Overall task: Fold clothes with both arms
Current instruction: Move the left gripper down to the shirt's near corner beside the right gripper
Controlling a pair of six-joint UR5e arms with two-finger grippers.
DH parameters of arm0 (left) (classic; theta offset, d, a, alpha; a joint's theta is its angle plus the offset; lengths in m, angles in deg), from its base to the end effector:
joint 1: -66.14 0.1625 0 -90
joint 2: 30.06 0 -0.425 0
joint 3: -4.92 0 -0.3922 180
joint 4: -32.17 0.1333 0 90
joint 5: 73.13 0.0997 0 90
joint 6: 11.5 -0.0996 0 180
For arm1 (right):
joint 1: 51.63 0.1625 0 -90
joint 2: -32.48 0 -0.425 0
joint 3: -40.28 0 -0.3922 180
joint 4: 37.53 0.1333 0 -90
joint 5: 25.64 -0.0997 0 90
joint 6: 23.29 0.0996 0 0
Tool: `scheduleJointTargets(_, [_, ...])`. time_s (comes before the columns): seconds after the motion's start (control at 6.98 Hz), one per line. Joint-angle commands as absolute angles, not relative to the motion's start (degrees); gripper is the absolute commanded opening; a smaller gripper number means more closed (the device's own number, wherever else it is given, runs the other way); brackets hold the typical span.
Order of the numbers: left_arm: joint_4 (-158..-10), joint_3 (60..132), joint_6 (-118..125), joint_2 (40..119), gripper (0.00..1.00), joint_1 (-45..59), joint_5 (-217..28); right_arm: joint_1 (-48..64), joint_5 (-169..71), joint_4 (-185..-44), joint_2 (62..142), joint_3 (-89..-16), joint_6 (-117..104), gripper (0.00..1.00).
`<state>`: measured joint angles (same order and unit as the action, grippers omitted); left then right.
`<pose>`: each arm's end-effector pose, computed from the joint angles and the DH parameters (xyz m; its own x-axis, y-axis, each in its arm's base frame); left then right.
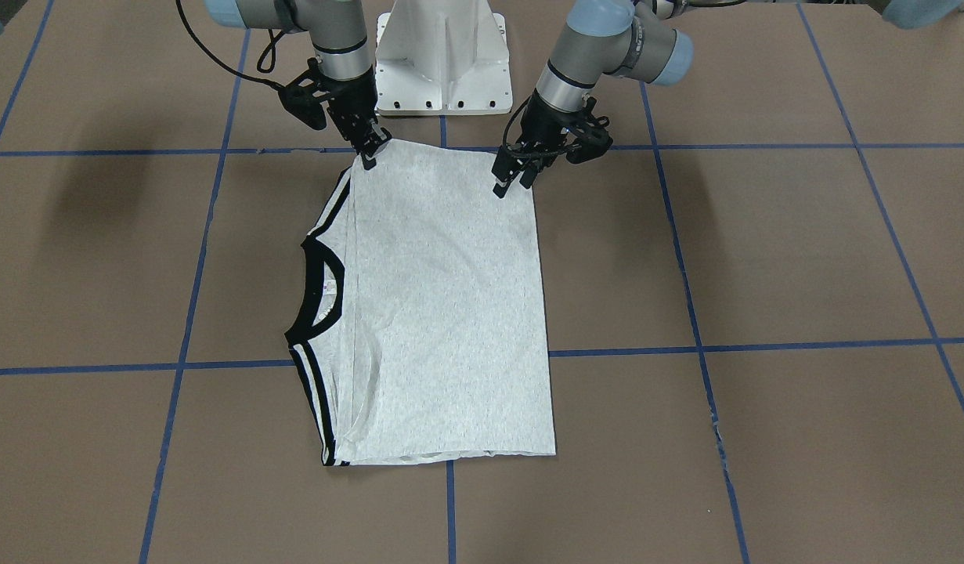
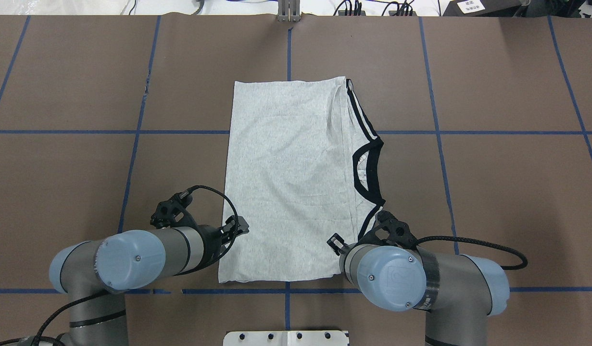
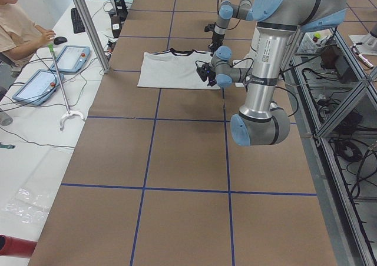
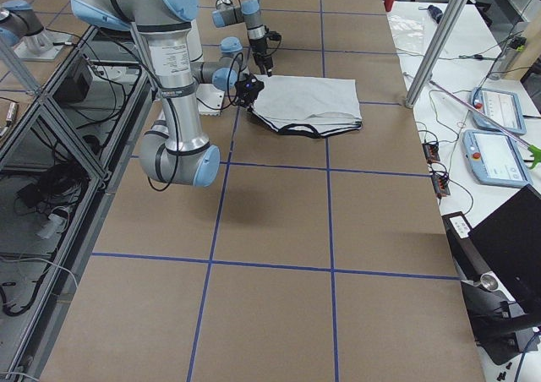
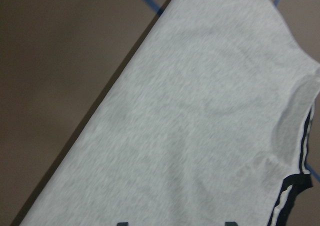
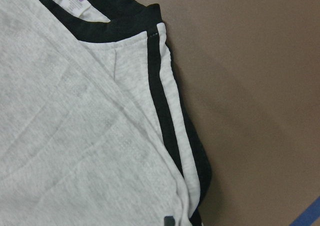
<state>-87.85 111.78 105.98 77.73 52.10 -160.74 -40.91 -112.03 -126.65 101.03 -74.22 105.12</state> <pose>0.5343 -0.2753 0.2966 0.2395 -0.5351 -0.8101 0.4390 0.8039 -0.4012 -0.5329 -0.2429 0.2715 0.3834 0.7036 0.5983 -0.5985 0.6826 -0.4194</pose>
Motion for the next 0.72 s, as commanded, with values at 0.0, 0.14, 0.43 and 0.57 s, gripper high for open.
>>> scheduleJointTargets(0.0, [-82.98,115.3,107.06,76.9,0.76,54.62,-160.4,-40.91,-112.04,-126.65,101.04,-74.15,105.12,0.0])
scheduleJointTargets(0.14, [-81.31,115.32,107.76,76.73,0.76,56.2,-160.31,-40.91,-112.04,-126.65,101.04,-74.15,105.12,0.0])
scheduleJointTargets(0.43, [-81.12,115.4,109.17,75.76,0.76,57.7,-160.23,-40.91,-112.04,-126.65,101.13,-74.06,105.12,0.0])
scheduleJointTargets(0.57, [-81.12,115.4,109.17,75.58,0.74,57.71,-160.31,-40.91,-112.04,-126.65,101.13,-74.15,105.12,0.0])
